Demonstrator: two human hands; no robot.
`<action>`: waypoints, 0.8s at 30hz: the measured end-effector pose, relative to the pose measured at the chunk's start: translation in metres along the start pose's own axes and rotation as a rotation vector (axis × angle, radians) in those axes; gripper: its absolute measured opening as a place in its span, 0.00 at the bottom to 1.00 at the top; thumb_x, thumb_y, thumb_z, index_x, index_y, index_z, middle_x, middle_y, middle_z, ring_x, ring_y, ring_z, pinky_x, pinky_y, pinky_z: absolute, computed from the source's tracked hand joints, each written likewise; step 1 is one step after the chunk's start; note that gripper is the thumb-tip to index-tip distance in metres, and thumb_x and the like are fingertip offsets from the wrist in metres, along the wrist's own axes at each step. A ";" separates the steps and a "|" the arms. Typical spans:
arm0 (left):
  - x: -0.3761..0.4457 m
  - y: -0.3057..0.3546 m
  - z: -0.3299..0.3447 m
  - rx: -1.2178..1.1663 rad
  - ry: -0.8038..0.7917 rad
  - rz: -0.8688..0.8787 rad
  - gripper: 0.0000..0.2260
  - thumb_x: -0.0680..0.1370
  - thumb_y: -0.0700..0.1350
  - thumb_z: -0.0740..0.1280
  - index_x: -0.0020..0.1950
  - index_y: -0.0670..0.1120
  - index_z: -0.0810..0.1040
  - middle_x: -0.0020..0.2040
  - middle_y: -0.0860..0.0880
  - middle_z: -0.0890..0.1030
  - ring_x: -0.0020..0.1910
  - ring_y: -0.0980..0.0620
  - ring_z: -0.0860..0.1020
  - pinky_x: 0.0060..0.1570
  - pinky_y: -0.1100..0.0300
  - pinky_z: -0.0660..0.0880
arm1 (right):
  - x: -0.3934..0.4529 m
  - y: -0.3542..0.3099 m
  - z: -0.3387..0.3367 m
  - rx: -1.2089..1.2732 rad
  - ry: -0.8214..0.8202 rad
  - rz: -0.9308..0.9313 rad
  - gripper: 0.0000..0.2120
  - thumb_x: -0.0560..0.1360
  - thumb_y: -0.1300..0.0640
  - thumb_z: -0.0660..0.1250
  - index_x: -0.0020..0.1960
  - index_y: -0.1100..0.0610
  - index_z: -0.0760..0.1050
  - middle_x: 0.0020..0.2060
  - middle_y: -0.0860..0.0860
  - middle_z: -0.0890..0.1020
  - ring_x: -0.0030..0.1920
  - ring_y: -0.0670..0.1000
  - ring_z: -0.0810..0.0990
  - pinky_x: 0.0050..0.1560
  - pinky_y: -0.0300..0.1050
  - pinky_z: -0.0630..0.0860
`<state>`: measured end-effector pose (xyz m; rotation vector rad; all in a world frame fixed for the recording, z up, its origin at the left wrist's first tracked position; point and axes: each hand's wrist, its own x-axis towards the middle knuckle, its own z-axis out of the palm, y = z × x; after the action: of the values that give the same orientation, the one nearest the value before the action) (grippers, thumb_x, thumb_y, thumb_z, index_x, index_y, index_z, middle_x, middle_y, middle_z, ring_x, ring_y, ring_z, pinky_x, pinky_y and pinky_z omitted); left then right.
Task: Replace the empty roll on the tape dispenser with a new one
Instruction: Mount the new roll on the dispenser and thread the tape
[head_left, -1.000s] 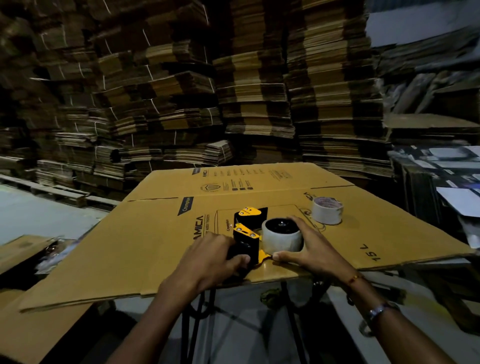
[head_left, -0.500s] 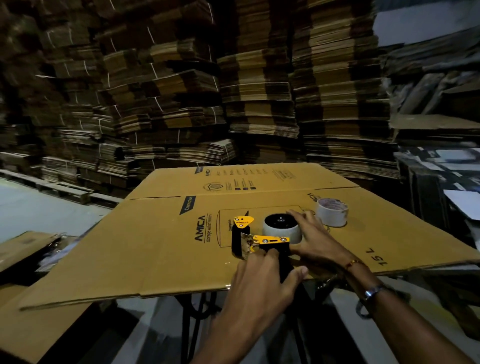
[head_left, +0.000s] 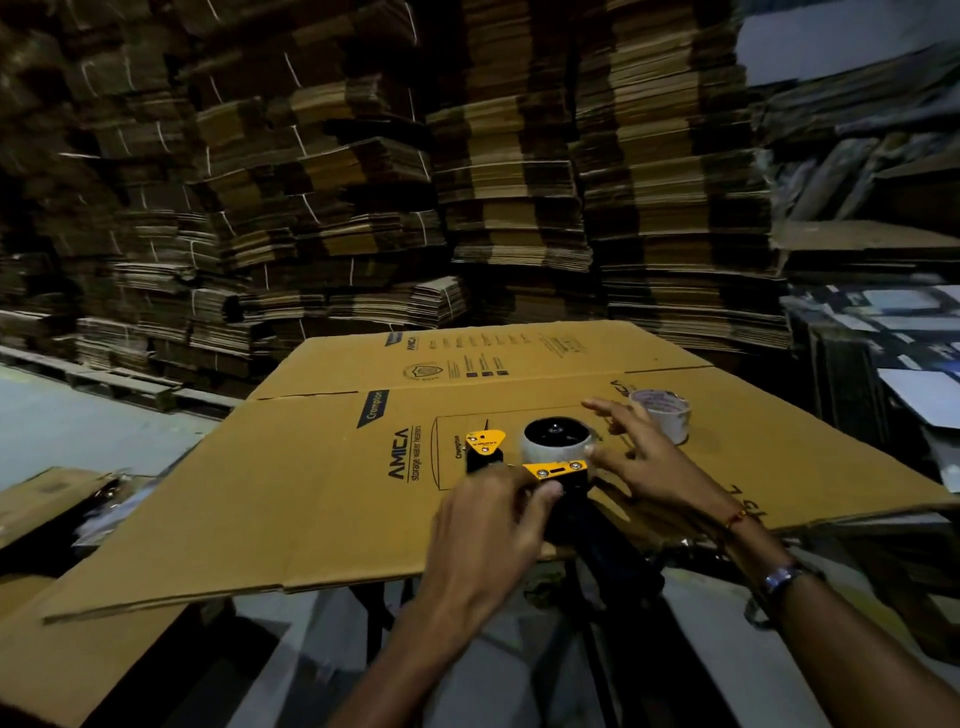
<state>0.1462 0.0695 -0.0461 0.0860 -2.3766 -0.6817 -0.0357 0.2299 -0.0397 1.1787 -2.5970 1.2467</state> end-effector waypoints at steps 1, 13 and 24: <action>0.006 -0.007 -0.005 -0.017 0.066 -0.008 0.16 0.80 0.58 0.62 0.49 0.48 0.84 0.43 0.50 0.83 0.40 0.51 0.80 0.42 0.51 0.77 | -0.002 -0.005 -0.001 0.012 0.054 -0.016 0.19 0.80 0.50 0.65 0.69 0.38 0.67 0.64 0.49 0.68 0.68 0.54 0.69 0.62 0.50 0.70; 0.075 -0.064 0.005 -0.212 -0.253 -0.156 0.14 0.84 0.49 0.60 0.66 0.49 0.79 0.69 0.48 0.73 0.69 0.49 0.70 0.62 0.58 0.66 | -0.028 -0.090 0.041 -0.463 0.013 -0.197 0.16 0.79 0.41 0.62 0.62 0.46 0.77 0.61 0.44 0.72 0.64 0.50 0.64 0.65 0.54 0.66; 0.077 -0.070 0.008 -0.233 -0.255 -0.177 0.16 0.84 0.50 0.60 0.69 0.51 0.77 0.75 0.48 0.70 0.74 0.47 0.67 0.71 0.49 0.65 | -0.021 -0.088 0.045 -0.389 -0.060 -0.197 0.12 0.82 0.46 0.60 0.62 0.46 0.78 0.55 0.40 0.76 0.57 0.48 0.66 0.61 0.56 0.67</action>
<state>0.0732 -0.0050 -0.0419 0.1154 -2.5308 -1.1068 0.0484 0.1773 -0.0194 1.3592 -2.5241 0.6412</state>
